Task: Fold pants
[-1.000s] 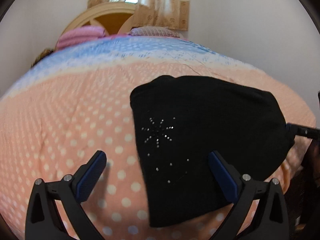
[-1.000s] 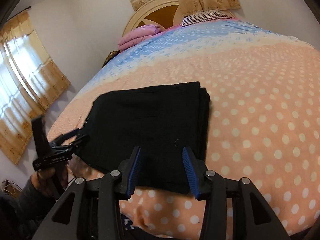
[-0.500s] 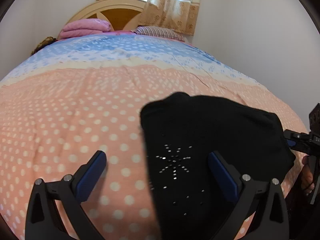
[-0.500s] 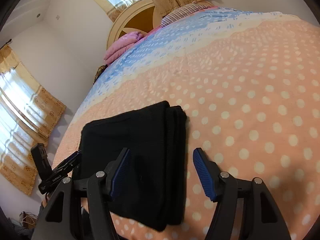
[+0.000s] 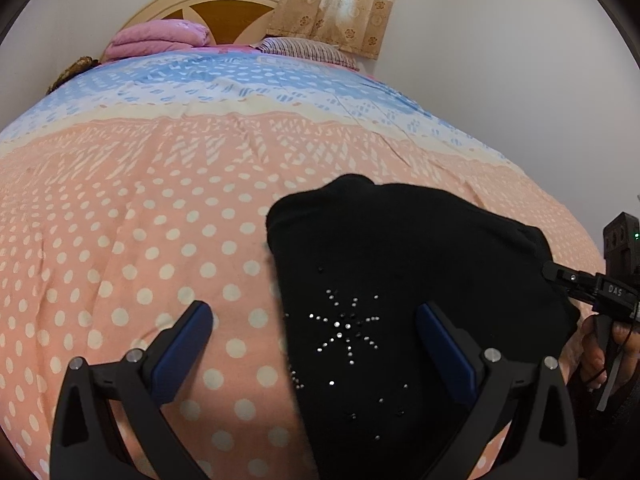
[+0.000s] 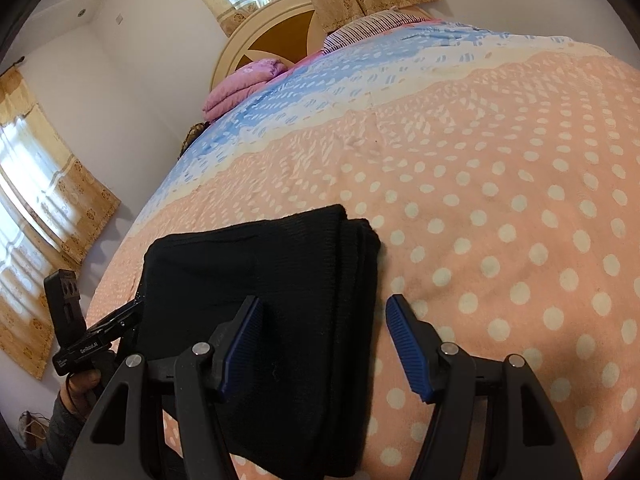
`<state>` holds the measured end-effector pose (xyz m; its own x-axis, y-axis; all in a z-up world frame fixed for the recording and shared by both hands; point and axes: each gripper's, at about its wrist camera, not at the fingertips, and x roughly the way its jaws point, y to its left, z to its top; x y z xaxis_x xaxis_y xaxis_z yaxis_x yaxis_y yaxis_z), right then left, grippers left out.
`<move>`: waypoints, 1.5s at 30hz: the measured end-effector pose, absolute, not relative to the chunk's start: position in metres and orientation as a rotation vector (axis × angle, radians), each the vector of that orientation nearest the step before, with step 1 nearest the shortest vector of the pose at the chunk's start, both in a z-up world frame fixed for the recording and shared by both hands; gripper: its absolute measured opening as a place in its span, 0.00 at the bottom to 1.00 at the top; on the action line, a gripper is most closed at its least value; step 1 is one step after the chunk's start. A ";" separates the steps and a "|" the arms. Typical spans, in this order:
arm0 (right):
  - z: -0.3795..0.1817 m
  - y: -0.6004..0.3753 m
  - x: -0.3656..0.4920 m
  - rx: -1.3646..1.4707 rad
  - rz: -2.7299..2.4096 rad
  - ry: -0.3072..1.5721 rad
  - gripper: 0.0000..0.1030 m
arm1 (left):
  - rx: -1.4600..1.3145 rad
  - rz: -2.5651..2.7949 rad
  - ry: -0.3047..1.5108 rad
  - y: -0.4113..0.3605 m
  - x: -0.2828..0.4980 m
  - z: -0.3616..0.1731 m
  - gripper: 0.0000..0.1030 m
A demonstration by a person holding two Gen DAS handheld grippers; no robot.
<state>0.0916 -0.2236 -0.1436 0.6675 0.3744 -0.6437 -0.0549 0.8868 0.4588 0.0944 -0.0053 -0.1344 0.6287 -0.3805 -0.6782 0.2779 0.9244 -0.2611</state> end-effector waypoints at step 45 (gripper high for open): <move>-0.117 0.048 0.235 0.193 0.718 0.853 0.25 | -0.325 -0.120 0.601 0.220 0.035 -0.107 0.12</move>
<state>0.2350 0.0476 -0.1171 0.4419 0.6481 -0.6202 -0.5005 0.7519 0.4291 0.0352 0.2196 -0.1069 0.8194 -0.2042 -0.5356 0.0165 0.9424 -0.3340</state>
